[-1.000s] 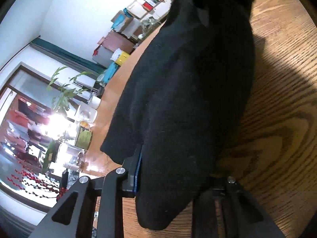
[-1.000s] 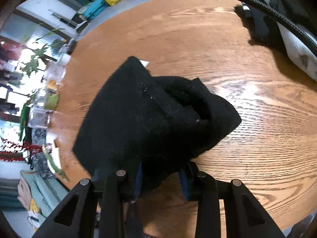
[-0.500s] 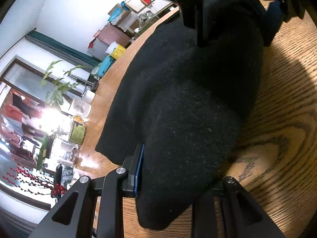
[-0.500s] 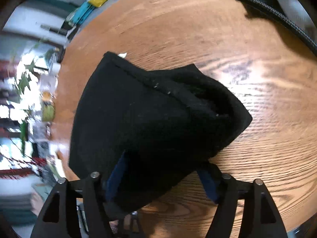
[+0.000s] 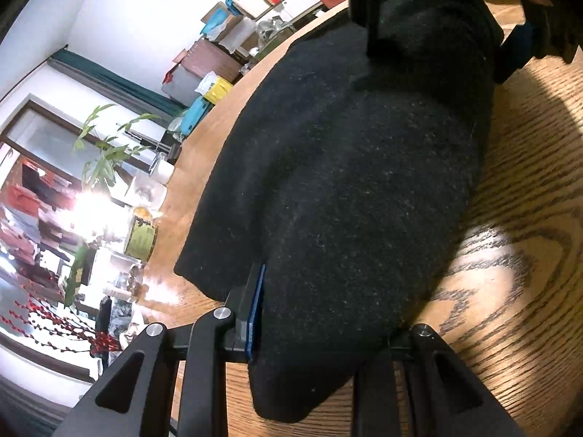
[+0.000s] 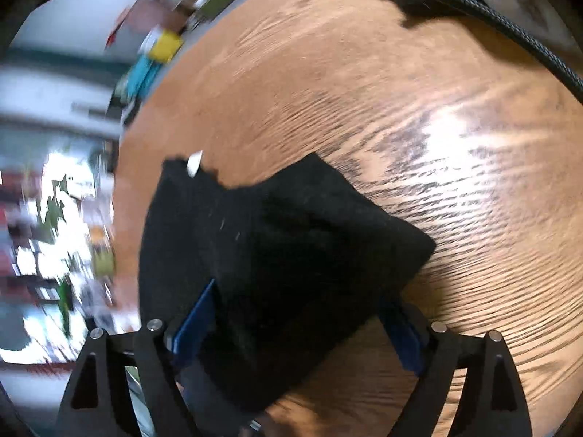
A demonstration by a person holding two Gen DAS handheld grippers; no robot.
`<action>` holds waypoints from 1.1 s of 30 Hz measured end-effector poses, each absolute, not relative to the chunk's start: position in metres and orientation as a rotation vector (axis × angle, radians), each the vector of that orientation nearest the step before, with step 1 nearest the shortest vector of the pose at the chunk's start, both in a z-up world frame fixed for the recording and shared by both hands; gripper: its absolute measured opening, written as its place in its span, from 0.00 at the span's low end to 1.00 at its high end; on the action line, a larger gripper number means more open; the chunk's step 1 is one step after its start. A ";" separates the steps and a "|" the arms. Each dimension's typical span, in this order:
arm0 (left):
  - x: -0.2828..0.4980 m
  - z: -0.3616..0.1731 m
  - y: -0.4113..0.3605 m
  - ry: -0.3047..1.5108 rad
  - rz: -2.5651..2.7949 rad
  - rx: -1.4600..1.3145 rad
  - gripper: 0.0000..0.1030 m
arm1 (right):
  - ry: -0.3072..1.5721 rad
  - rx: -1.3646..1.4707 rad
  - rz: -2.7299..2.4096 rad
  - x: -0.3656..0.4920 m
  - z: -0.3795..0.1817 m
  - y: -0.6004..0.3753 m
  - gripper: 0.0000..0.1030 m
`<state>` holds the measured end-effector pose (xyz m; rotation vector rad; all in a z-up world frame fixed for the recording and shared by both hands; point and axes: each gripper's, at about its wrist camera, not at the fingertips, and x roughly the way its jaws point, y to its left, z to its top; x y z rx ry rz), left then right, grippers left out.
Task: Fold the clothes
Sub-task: 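Lift the folded sweater with both tools and carry it toward the clothes stack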
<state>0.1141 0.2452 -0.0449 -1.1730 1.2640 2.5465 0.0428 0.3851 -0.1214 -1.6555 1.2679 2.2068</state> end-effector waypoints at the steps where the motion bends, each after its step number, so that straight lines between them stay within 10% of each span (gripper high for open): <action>1: 0.114 -0.046 0.245 1.266 2.547 -1.170 0.26 | 1.315 -1.626 2.194 0.043 -0.124 0.388 0.89; 10: 0.116 -0.046 0.246 1.226 2.580 -1.150 0.26 | 1.586 -1.631 2.185 0.043 -0.137 0.385 0.88; 13: 0.119 -0.046 0.248 1.252 2.583 -1.125 0.26 | 1.650 -1.611 2.177 0.037 -0.149 0.380 0.49; 17: 0.126 -0.044 0.254 1.348 2.606 -1.053 0.23 | 1.652 -1.625 2.290 0.035 -0.151 0.373 0.34; 33: 0.147 0.084 0.414 1.650 2.569 -0.323 0.22 | 1.530 -1.003 2.582 0.128 0.034 0.520 0.30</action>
